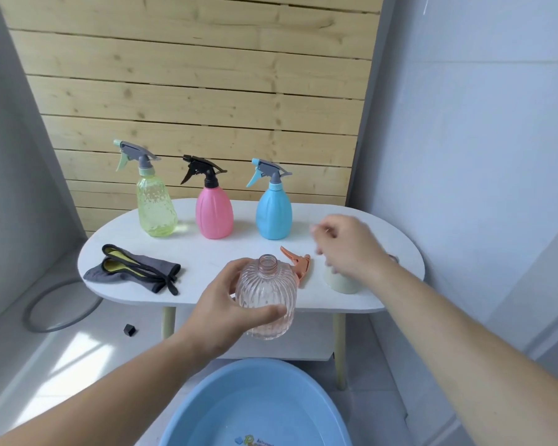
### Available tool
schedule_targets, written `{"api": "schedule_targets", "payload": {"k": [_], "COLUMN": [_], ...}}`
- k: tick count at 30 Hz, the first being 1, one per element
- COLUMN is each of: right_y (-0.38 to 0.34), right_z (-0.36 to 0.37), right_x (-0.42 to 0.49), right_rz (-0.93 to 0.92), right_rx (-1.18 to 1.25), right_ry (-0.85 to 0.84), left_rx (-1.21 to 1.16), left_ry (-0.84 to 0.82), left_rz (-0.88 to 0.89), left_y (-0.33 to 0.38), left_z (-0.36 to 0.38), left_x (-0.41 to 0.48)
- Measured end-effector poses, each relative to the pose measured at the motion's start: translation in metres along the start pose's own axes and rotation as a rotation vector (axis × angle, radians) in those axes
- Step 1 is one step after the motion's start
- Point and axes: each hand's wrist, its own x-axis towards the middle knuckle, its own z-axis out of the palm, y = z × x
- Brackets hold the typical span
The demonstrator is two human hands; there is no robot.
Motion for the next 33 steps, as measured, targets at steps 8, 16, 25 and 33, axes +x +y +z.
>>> {"api": "schedule_targets", "payload": {"k": [8, 16, 25, 33], "right_y": [0.01, 0.015, 0.018, -0.029], "right_z": [0.064, 0.082, 0.09, 0.015], "right_x": [0.012, 0.021, 0.031, 0.02], "right_rz": [0.166, 0.11, 0.188, -0.083], "right_rx": [-0.406, -0.501, 0.257, 0.409], "right_ry": [-0.4, -0.469, -0.16, 0.071], "left_rx": [-0.008, -0.017, -0.001, -0.025], "left_ry": [-0.03, -0.05, -0.021, 0.076], "left_rz": [-0.001, -0.043, -0.067, -0.095], "left_y": [-0.014, -0.027, -0.033, -0.025], "left_z": [-0.021, -0.031, -0.035, -0.038], "left_x": [-0.01, -0.01, -0.009, -0.001]}}
